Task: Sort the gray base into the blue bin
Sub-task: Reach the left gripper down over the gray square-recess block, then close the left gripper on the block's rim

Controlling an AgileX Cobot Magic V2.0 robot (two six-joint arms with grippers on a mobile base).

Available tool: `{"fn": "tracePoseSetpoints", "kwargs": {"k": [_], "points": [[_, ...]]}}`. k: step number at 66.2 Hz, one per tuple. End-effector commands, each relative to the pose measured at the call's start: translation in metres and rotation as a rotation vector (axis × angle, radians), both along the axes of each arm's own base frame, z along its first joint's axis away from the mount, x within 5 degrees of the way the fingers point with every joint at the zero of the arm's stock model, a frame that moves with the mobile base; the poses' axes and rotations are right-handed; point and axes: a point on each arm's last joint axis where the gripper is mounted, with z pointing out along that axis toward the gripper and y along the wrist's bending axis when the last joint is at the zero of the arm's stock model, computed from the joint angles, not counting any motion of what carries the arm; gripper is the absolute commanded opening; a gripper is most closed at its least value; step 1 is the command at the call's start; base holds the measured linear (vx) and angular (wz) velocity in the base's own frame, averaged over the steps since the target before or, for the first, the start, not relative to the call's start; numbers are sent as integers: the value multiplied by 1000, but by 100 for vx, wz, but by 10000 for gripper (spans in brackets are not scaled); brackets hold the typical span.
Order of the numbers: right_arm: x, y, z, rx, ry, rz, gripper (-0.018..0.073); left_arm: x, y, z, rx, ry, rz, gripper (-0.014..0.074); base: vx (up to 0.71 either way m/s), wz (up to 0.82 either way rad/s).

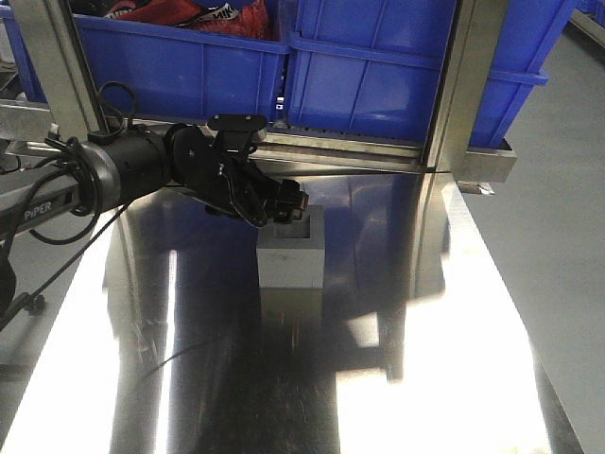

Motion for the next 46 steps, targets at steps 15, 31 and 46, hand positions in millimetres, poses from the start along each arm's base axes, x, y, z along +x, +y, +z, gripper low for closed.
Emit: {"fn": "tracePoseSetpoints", "kwargs": {"k": [15,31,46], "points": [[-1,0,9,-13,-91,-2,-4,-1,-3,21,-32,-28,1,591,0,0],[-1,0,9,-13,-91,-2,-4,-2,-3,20,-28,-15,-3,591,0,0],[-1,0,9,-13,-91,-2,-4,-4,-3,17,-18,12,-10,591,0,0]]}}
